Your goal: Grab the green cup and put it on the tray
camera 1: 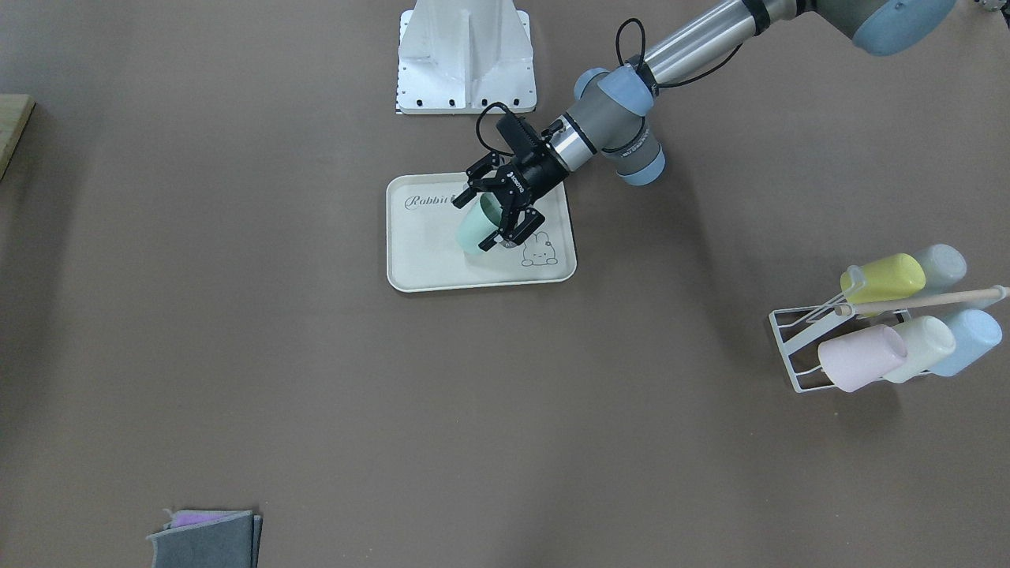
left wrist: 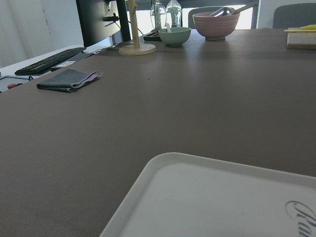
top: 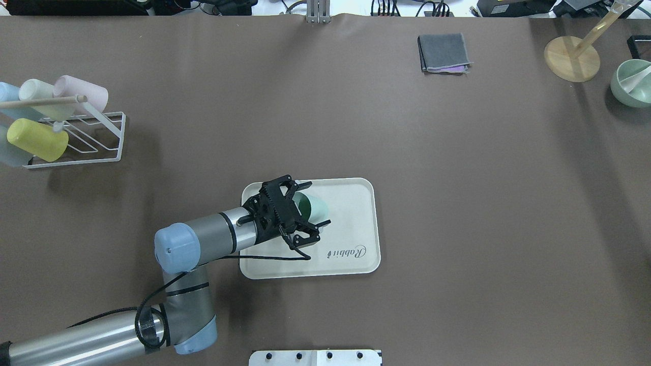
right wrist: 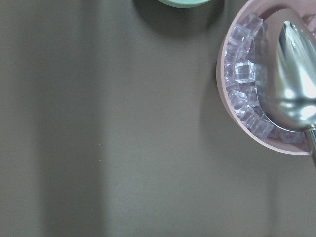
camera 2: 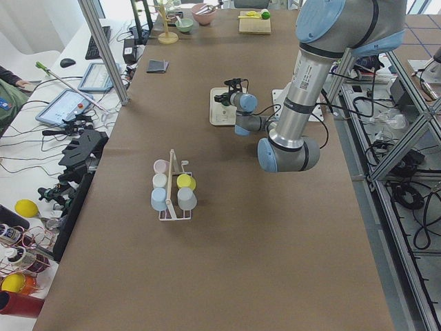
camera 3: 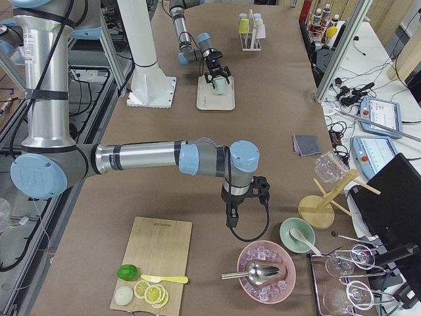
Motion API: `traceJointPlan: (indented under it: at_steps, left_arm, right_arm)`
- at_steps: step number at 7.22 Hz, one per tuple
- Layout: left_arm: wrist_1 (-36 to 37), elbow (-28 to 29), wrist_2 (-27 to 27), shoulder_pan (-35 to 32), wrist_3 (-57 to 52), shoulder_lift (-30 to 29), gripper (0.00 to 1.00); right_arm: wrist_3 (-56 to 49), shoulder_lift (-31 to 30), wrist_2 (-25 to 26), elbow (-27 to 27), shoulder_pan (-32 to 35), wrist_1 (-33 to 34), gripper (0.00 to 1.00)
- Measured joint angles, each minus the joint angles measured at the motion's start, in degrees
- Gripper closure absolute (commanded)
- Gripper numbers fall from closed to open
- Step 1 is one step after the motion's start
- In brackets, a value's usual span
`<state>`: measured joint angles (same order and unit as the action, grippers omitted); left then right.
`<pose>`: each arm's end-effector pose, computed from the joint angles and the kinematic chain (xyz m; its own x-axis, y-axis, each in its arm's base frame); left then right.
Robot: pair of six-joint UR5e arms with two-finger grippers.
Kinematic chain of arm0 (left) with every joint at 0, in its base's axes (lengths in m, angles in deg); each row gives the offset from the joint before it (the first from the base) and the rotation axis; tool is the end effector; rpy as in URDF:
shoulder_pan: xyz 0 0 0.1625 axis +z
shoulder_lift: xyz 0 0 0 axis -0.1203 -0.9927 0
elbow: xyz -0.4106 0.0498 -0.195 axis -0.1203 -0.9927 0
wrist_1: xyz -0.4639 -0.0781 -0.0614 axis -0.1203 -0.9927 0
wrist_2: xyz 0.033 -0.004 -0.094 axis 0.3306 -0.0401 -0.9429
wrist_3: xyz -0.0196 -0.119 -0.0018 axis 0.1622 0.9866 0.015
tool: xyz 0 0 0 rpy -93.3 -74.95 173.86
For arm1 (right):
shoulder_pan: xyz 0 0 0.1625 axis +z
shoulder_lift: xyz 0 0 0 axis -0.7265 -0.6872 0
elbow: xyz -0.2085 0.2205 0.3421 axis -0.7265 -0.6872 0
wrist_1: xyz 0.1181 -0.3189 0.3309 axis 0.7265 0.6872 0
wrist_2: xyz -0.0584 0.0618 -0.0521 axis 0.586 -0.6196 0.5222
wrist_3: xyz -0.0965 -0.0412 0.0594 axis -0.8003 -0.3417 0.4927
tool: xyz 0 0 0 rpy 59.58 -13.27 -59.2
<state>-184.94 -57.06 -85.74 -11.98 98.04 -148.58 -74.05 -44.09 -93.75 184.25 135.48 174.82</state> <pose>0.6929 -0.3932 0.2837 0.3824 0.8939 -0.2340 0.2716 0.1333 0.9531 0.0471 -0.5275 0.6647 0.7716 -0.0782 0.6313 0.0957 0.9954 0.0064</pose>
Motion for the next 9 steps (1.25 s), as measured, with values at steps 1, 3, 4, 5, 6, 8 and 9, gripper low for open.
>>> traceJointPlan:
  at_steps: [1, 3, 4, 5, 6, 8, 9]
  left_arm:
    - [2.1, 0.0, 0.1, 0.0, 0.0, -1.1, 0.01]
    - [3.5, 0.0, 0.1, 0.0, 0.1, -1.7, 0.01]
    - [3.7, 0.0, 0.1, -0.1, 0.1, -1.8, 0.01]
    - [3.7, -0.1, 0.1, -0.1, 0.1, -1.8, 0.01]
    - [3.9, -0.6, 0.0, -0.2, 0.2, -1.9, 0.01]
    - [8.1, -5.9, 0.0, -0.2, 0.3, -1.4, 0.01]
    - [12.3, -9.9, 0.0, -0.7, 0.3, -1.1, 0.01]
  right_arm:
    - [0.0, 0.0, 0.0, 0.0, 0.0, 0.0, 0.0]
    - [0.0, 0.0, -0.1, 0.0, 0.0, 0.0, 0.0]
    - [0.0, 0.0, -0.1, 0.0, 0.0, 0.0, 0.0]
    - [0.0, 0.1, -0.2, 0.2, 0.0, 0.0, 0.0]
    - [0.1, 0.2, -0.4, 0.5, 0.0, 0.0, 0.0]
    - [0.1, 0.8, -0.5, 0.9, -0.1, 0.0, 0.0]
    - [0.0, 0.9, -0.5, 1.1, -0.1, 0.0, 0.0]
